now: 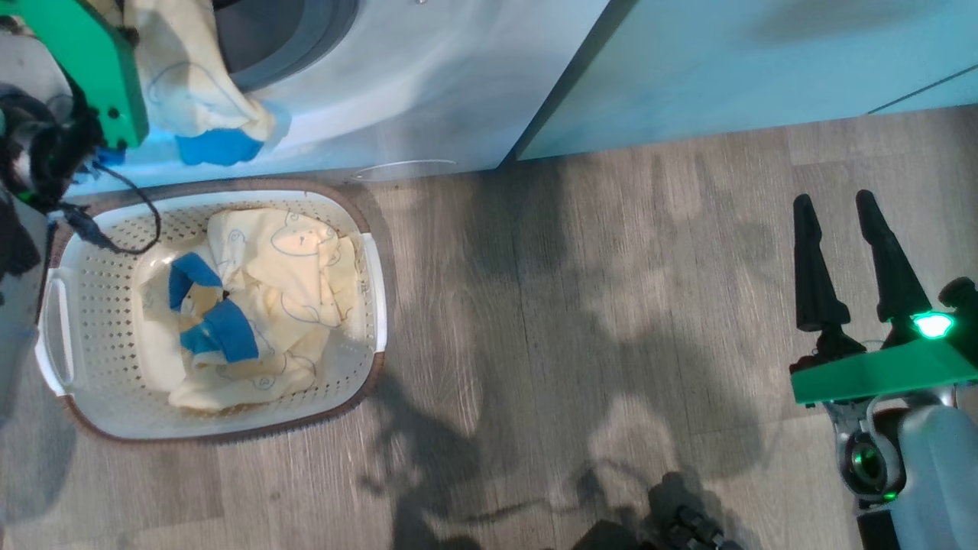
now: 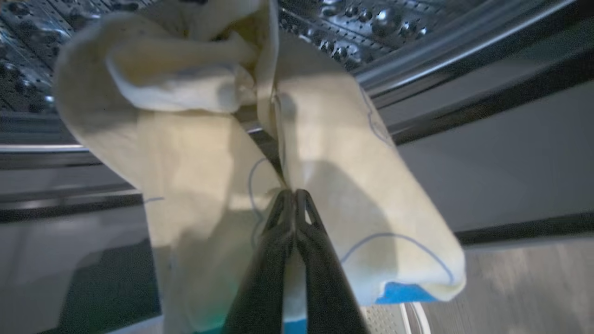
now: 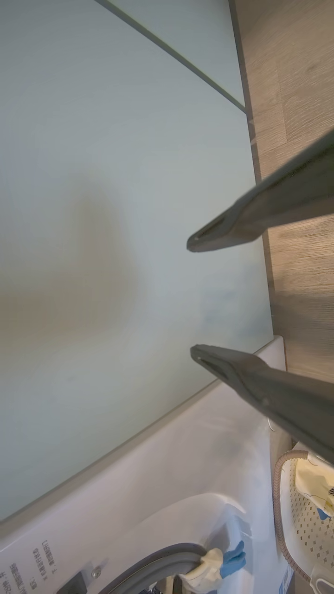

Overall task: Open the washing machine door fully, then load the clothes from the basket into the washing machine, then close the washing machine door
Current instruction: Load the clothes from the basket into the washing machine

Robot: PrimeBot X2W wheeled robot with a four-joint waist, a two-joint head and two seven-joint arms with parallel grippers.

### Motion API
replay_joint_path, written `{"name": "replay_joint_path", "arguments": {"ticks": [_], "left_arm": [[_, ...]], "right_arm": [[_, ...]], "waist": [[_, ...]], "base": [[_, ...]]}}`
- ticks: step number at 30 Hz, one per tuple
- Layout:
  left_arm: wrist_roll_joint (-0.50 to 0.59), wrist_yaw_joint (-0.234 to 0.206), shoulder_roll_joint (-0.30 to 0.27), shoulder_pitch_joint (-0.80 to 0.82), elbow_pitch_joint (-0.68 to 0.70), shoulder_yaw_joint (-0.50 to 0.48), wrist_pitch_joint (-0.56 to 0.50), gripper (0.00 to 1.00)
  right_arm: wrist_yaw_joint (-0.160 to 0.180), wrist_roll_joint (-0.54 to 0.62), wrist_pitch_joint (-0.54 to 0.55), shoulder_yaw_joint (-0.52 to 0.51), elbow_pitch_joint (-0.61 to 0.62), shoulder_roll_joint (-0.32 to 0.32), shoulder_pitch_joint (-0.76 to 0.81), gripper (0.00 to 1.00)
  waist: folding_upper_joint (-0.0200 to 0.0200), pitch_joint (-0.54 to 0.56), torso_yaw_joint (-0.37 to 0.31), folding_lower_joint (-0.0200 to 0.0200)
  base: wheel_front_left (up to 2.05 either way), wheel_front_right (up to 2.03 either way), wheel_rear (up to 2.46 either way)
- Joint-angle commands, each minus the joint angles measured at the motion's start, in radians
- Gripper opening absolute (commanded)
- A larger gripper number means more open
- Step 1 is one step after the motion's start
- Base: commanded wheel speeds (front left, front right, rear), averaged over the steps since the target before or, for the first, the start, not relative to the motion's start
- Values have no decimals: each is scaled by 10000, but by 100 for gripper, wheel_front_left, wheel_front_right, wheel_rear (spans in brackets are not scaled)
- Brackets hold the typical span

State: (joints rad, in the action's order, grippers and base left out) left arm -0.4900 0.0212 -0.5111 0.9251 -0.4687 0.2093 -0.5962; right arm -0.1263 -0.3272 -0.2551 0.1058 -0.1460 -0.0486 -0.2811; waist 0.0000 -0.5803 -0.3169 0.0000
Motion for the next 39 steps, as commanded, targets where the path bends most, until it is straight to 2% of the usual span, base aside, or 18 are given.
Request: {"name": "replay_joint_path", "arguments": {"ticks": [1, 11, 19, 27, 36, 39], "left_arm": [[-104, 49, -429, 383, 354, -501, 202, 0], [-236, -195, -240, 1531, 200, -1143, 2056, 0], [-107, -315, -143, 3253, -753, -1563, 4130, 0], [249, -190, -286, 4420, -1833, -1546, 5756, 0], [401, 357, -303, 5506, -2893, -1431, 7703, 0], [428, 419, -288, 5714, -3152, -1424, 8091, 0]], "right_arm": [[-44, -101, -67, 121, 260, -17, -95, 100], [-44, -159, -67, 182, 384, -17, -302, 100], [-44, -227, -67, 324, 378, -16, -459, 100], [-44, -321, -67, 502, 404, -16, -642, 100], [-44, -398, -67, 568, 421, -16, -762, 100], [-44, -388, -67, 574, 422, -16, -784, 100]], "waist": [[0, 6, 7, 0], [0, -410, -102, 0], [0, -922, -426, 0], [0, -1408, -755, 0], [0, -1785, -991, 0], [0, -1845, -983, 0]], "base": [[0, 0, 0], [0, 0, 0], [0, 0, 0], [0, 0, 0], [0, 0, 0], [0, 0, 0]]}}
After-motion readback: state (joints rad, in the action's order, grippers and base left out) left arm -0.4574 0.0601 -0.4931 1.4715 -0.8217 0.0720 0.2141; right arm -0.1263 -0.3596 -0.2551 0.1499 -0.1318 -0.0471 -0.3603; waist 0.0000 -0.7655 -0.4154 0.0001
